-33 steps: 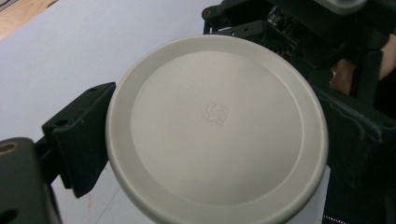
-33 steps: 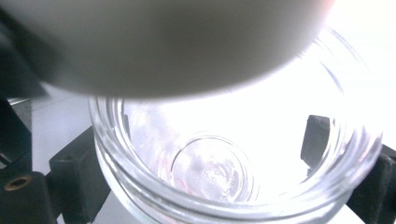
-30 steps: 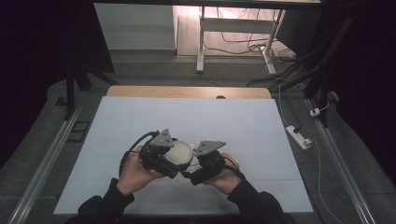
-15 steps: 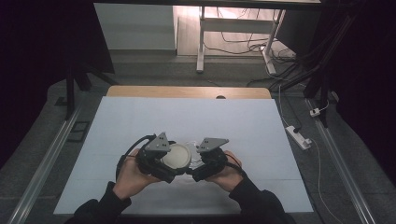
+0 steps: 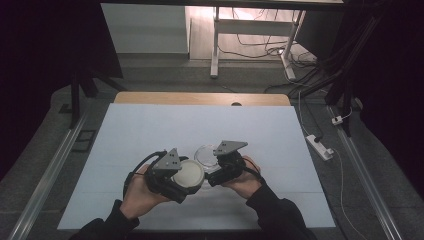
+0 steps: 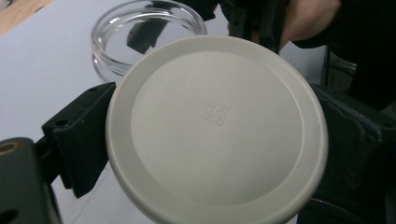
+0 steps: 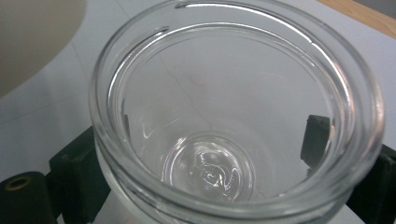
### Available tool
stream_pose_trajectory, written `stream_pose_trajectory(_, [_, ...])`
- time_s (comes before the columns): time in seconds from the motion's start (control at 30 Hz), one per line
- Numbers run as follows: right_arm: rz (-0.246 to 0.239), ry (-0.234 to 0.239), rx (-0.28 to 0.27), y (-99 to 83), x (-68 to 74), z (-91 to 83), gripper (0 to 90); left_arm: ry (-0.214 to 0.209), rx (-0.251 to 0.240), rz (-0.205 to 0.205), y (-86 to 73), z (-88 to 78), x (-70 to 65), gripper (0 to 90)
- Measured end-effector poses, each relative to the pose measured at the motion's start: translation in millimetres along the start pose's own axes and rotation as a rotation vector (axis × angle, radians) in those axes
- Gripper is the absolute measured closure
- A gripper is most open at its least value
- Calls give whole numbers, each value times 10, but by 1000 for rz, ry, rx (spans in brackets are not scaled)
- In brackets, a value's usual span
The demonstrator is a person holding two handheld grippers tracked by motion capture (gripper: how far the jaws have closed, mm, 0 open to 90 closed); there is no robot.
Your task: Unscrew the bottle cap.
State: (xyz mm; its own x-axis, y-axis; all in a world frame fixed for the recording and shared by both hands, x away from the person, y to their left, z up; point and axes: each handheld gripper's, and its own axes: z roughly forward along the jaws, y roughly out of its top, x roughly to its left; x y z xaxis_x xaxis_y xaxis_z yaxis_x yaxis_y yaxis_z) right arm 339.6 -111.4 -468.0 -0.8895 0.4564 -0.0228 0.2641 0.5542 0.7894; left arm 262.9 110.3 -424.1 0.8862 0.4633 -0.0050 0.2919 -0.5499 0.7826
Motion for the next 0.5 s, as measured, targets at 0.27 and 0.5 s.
stream_pose_trajectory(0.27, [15,-15,2,24,-92,36,67,-21,8,0,-72,42,-46,78])
stream_pose_trajectory(0.5, [26,-26,5,34,-152,63,67,-40,12,-11,-147,106,-70,78])
